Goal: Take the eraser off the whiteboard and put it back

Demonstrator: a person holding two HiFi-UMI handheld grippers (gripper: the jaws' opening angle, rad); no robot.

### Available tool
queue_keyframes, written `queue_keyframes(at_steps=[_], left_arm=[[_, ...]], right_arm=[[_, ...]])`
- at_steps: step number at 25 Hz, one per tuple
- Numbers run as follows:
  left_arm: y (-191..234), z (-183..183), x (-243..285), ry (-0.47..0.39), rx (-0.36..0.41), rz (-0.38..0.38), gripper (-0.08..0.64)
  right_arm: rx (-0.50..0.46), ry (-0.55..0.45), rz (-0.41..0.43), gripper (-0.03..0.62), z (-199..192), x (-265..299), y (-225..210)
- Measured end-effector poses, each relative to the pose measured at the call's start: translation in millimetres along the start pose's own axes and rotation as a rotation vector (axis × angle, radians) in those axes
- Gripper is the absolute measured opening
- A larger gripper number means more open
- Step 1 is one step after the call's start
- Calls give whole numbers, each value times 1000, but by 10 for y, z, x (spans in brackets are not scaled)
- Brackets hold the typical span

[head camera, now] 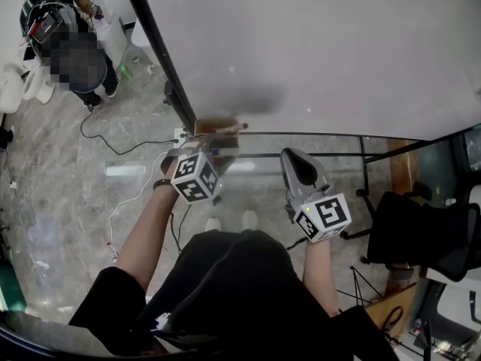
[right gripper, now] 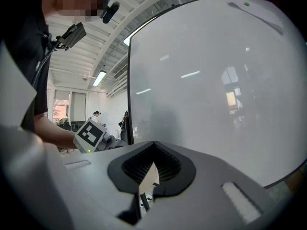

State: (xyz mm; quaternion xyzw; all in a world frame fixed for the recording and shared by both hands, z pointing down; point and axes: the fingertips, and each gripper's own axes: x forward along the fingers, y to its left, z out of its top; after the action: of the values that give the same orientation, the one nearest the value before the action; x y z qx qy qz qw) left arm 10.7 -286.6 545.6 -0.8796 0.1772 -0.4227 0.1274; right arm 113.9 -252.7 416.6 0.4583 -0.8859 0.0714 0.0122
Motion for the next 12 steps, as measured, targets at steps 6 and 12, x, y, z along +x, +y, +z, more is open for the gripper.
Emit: queue_keyframes(at_steps=[6, 12], left_arm=[[47, 50, -62, -34, -43, 17, 189], [87, 149, -229, -113, -105, 77, 189]], right_arm=[[1, -2, 5, 9, 14, -9, -41], [-5, -12, 19, 9, 70, -21, -16]])
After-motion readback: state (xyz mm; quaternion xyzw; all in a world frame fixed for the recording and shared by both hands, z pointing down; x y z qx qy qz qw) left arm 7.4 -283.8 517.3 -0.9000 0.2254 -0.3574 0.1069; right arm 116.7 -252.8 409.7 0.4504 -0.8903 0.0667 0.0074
